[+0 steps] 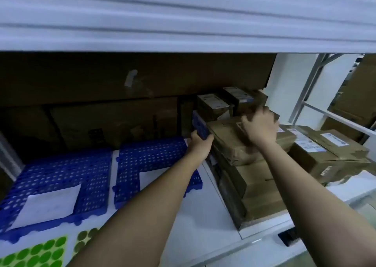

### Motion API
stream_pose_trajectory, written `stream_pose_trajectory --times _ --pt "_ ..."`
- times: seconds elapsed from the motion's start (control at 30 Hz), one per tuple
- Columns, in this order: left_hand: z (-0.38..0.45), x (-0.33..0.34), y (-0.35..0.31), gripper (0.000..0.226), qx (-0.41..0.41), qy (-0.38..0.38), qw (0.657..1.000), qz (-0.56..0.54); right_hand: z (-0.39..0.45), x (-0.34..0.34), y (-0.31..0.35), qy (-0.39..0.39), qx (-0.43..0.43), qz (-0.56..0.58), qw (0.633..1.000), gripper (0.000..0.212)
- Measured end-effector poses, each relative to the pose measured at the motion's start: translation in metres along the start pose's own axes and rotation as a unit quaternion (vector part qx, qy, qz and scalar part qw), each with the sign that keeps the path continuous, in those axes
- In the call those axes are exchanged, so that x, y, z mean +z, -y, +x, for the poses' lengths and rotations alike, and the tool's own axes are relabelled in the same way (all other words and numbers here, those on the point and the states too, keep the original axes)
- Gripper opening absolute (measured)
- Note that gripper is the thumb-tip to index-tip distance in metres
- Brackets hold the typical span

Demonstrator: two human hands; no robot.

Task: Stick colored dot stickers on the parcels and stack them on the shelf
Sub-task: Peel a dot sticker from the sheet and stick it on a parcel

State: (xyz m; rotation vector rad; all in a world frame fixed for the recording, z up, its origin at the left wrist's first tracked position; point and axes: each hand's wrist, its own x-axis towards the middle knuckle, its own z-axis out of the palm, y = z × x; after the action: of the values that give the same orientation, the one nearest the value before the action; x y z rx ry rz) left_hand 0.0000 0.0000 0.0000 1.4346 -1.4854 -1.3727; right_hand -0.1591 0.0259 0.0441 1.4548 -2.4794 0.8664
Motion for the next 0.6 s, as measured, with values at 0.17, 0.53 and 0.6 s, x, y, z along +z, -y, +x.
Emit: stream_pose_trajectory --times 0.17,0.53,0.6 --pt "0.007 0.023 -0.006 0.074 -0.048 0.026 0.996 -0.073 0.028 -0.005 -0.05 0.043 0.106 -0.046 0.992 0.058" --pt "0.008 0.034 -0.007 0.07 -0.098 0.09 0.975 -0.177 0.029 -0.003 -0.082 0.046 0.142 -0.037 0.988 0.057" --pt "0.008 0.029 -0.004 0.069 -0.102 0.094 0.971 -0.196 0.028 -0.002 -0.079 0.039 0.147 -0.033 0.988 0.057"
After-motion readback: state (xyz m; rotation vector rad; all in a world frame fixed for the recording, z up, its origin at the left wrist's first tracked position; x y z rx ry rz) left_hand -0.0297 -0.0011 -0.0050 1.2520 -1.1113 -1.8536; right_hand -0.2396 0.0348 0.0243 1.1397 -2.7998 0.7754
